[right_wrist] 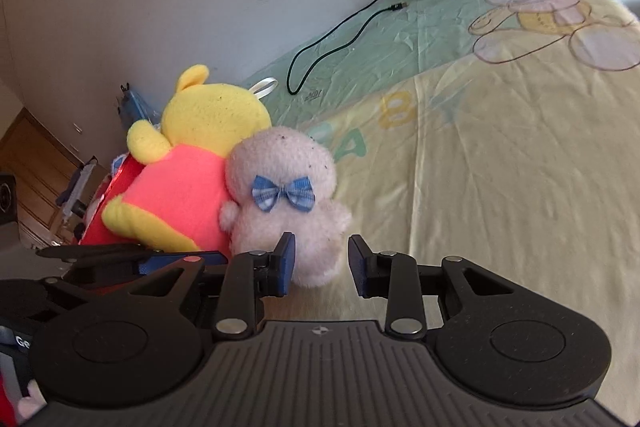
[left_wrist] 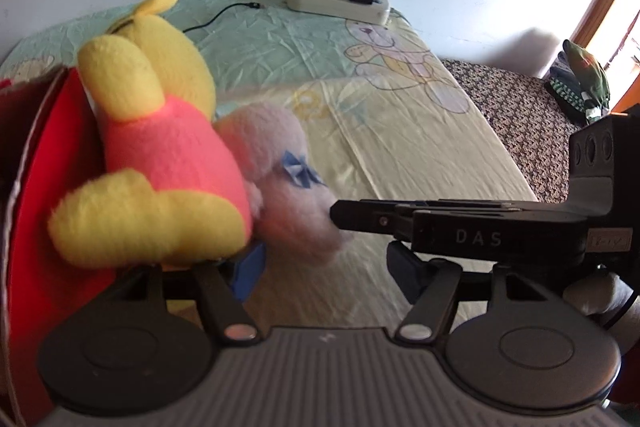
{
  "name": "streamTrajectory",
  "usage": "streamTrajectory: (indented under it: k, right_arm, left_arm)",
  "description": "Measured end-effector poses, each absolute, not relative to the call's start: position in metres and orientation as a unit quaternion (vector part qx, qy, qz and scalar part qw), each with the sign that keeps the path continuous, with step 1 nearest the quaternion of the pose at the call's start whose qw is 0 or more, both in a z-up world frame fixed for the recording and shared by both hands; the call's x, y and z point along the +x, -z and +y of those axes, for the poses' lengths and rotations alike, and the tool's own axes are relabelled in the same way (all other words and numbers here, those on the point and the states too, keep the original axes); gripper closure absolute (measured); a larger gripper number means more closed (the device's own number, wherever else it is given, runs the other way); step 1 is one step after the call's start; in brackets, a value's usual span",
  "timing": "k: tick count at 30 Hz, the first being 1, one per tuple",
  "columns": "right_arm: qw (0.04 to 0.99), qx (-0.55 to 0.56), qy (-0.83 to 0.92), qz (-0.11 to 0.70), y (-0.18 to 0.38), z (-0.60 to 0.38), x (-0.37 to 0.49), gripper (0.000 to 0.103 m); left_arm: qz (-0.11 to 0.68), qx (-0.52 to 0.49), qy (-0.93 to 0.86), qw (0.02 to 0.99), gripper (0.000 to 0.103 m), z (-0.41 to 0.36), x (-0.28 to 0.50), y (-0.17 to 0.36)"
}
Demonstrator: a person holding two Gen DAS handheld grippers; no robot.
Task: Organize objects
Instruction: 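Close the right tool on the pink bear's head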
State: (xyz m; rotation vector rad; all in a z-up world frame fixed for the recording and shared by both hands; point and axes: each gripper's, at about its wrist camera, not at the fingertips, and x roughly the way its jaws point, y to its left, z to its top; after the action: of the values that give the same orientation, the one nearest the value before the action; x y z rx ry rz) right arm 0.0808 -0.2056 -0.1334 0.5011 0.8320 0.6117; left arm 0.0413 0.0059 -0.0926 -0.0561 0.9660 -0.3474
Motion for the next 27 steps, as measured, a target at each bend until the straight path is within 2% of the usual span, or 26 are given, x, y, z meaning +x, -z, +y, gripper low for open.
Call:
streamTrajectory:
  k: [3,4,6,8,14,27]
  right_arm:
    - [0.829,0.243,-0.301,0.402,0.137,-0.202,0.091,0.069]
    - [0.825,0.247,-0.305,0.407,0.139,-0.201,0.093,0.069]
    - [0.815,0.253,-0.312,0.417,0.141,-0.197,0.097,0.070]
    - [0.810,0.260,-0.317,0.419,0.143,-0.196,0.097,0.075]
    - [0.804,0.279,-0.316,0.419,0.141,-0.200,0.091,0.081]
    - [0.809,0.272,-0.288,0.434,0.122,-0.228,0.021,0.081]
  left_arm:
    - [0.471,-0.037,0.163,0.866,0.042,0.013,0.050,0.098]
    - [0.473,-0.041,0.163,0.865,0.049,0.016,0.052,0.100]
    - [0.482,-0.051,0.160,0.860,0.051,0.021,0.056,0.103]
    - [0.485,-0.059,0.162,0.857,0.058,0.024,0.058,0.104]
    - [0.475,-0.036,0.171,0.863,0.061,0.015,0.048,0.097]
    - [0.489,-0.004,0.237,0.840,0.061,-0.025,-0.016,0.096]
